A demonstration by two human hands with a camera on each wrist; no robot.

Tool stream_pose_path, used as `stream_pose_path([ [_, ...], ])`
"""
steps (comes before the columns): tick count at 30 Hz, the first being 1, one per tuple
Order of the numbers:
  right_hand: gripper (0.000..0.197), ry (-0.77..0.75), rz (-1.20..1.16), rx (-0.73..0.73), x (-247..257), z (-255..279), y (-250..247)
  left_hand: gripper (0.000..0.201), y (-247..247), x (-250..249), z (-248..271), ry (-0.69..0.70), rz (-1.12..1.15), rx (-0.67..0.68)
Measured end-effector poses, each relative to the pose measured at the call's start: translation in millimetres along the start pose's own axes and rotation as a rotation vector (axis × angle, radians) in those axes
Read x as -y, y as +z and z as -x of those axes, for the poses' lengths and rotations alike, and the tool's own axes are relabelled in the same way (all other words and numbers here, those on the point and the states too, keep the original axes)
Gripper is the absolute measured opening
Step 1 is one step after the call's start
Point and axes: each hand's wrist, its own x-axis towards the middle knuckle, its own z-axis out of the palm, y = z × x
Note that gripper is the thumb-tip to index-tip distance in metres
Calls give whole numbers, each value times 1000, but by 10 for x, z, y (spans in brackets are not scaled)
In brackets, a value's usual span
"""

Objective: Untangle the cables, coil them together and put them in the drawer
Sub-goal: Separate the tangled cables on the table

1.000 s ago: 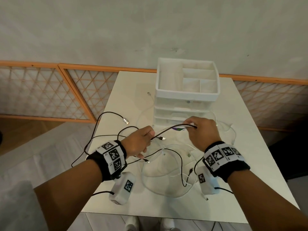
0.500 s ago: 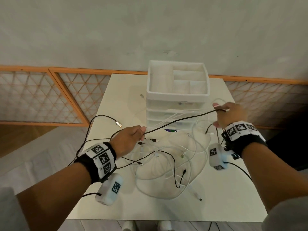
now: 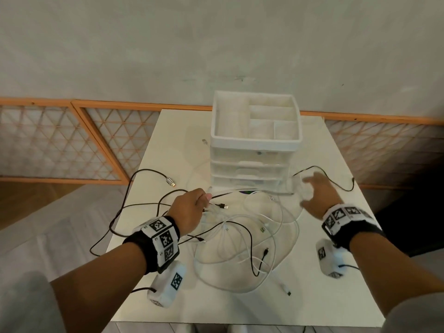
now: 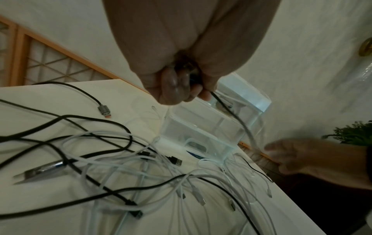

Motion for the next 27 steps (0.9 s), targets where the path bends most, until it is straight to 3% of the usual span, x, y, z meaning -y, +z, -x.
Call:
stream_pose_path([
  [1, 66, 43, 62, 102, -51, 39, 80, 33, -4, 0, -2, 2, -7, 8],
  [3, 62, -2, 52, 137, 0, 142, 147, 33, -7, -37, -6, 14, -10, 19],
  [5, 57, -153, -60, 49, 234, 267, 147, 33, -10, -121, -11, 31, -3, 64],
  [7, 64, -343, -181, -12, 600, 451, 107, 32, 2, -240, -15, 84, -5, 118],
  [10, 77, -572, -224, 87, 1138, 709, 184, 28, 42, -410, 10, 216, -13, 173],
  [13, 45, -555, -151, 175, 1388, 749, 443, 19, 34, -426, 47, 266, 36, 247],
  [15, 11, -465, -107, 159, 1420, 710, 574, 24, -16, -254, 76, 189, 114, 203],
  [17, 19, -430, -84, 176, 1391, 674, 675, 34, -84, 80, 109, 22, 132, 76],
  [20, 36, -406, -29, 238, 1364, 674, 786, 30, -192, 667, 218, -227, 5, -65],
  [23, 39, -371, -21, 271, 1403, 668, 884, 29, -292, 1130, 357, -421, -104, -76],
  [27, 26, -378, 11, 281, 1526, 693, 1042, 39, -333, 1517, 500, -515, -148, -44],
])
